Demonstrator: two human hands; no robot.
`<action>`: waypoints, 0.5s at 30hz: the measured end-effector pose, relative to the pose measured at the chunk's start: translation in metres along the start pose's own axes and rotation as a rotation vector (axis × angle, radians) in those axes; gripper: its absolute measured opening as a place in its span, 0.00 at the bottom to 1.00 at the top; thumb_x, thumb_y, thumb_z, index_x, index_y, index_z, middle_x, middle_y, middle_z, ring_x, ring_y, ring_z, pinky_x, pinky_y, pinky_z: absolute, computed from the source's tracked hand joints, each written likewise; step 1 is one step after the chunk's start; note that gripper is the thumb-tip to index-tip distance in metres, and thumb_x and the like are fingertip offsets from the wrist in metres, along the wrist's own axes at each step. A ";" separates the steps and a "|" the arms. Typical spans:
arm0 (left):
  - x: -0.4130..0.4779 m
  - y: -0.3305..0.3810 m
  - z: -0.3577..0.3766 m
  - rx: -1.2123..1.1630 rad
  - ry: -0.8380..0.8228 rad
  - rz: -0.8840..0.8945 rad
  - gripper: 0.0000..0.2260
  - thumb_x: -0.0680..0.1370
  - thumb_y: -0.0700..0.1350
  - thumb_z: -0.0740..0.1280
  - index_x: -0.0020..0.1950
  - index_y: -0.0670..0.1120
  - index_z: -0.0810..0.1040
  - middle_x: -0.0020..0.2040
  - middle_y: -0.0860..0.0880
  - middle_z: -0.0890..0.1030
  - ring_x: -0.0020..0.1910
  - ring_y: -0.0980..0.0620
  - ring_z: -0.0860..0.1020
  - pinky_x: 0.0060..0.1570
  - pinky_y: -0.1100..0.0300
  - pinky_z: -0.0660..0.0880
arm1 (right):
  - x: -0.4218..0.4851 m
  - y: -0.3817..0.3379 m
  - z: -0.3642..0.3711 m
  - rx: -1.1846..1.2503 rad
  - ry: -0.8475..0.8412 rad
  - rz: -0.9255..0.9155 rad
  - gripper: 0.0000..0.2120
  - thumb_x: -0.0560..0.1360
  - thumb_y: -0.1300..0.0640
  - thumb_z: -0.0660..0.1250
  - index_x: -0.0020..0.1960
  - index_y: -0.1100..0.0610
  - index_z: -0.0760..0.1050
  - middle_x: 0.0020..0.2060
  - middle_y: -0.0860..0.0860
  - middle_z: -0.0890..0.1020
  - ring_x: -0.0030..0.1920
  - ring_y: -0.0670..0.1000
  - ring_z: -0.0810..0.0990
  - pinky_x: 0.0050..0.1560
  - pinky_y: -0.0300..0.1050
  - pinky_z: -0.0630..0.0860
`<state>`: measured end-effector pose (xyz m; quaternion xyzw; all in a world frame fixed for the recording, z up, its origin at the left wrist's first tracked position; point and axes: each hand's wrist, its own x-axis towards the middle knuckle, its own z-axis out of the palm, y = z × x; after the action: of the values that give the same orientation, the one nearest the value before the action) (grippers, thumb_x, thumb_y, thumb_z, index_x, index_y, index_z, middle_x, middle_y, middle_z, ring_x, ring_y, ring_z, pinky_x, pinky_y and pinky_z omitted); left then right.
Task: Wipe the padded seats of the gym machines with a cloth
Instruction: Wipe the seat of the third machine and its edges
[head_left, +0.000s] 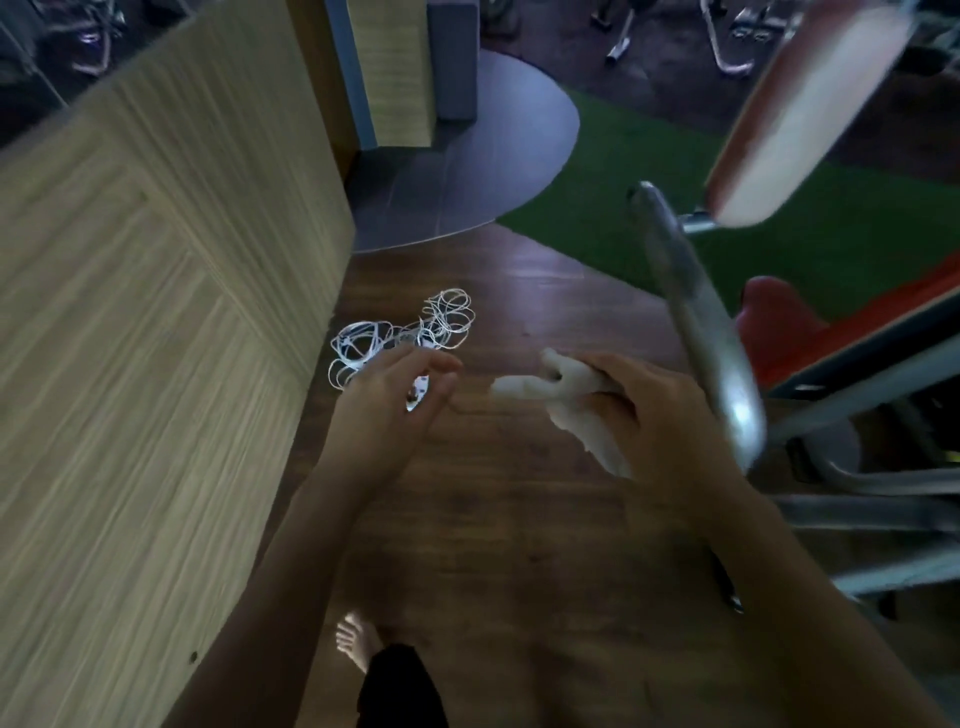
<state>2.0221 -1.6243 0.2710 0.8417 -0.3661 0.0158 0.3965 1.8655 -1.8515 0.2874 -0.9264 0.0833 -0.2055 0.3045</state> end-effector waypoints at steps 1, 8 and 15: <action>0.016 -0.018 -0.012 -0.001 -0.014 0.015 0.13 0.79 0.56 0.63 0.54 0.52 0.83 0.51 0.57 0.82 0.51 0.53 0.80 0.50 0.48 0.78 | 0.017 -0.006 0.013 -0.003 0.018 0.018 0.14 0.79 0.55 0.66 0.64 0.51 0.79 0.49 0.47 0.85 0.46 0.50 0.84 0.44 0.56 0.80; 0.134 -0.124 -0.094 0.000 -0.113 0.133 0.12 0.80 0.55 0.62 0.55 0.53 0.82 0.51 0.57 0.81 0.49 0.54 0.79 0.50 0.50 0.78 | 0.130 -0.055 0.089 -0.056 0.104 0.176 0.12 0.80 0.57 0.68 0.63 0.51 0.79 0.46 0.46 0.85 0.42 0.46 0.83 0.42 0.53 0.81; 0.246 -0.181 -0.100 -0.012 -0.211 0.288 0.11 0.81 0.53 0.63 0.55 0.52 0.81 0.52 0.57 0.82 0.51 0.51 0.79 0.51 0.48 0.77 | 0.219 -0.063 0.126 -0.095 0.195 0.299 0.09 0.80 0.56 0.68 0.59 0.48 0.80 0.45 0.45 0.85 0.42 0.49 0.83 0.40 0.53 0.79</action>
<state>2.3422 -1.6287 0.2985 0.7751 -0.5225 -0.0180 0.3547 2.1189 -1.7958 0.3055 -0.8927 0.2590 -0.2424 0.2779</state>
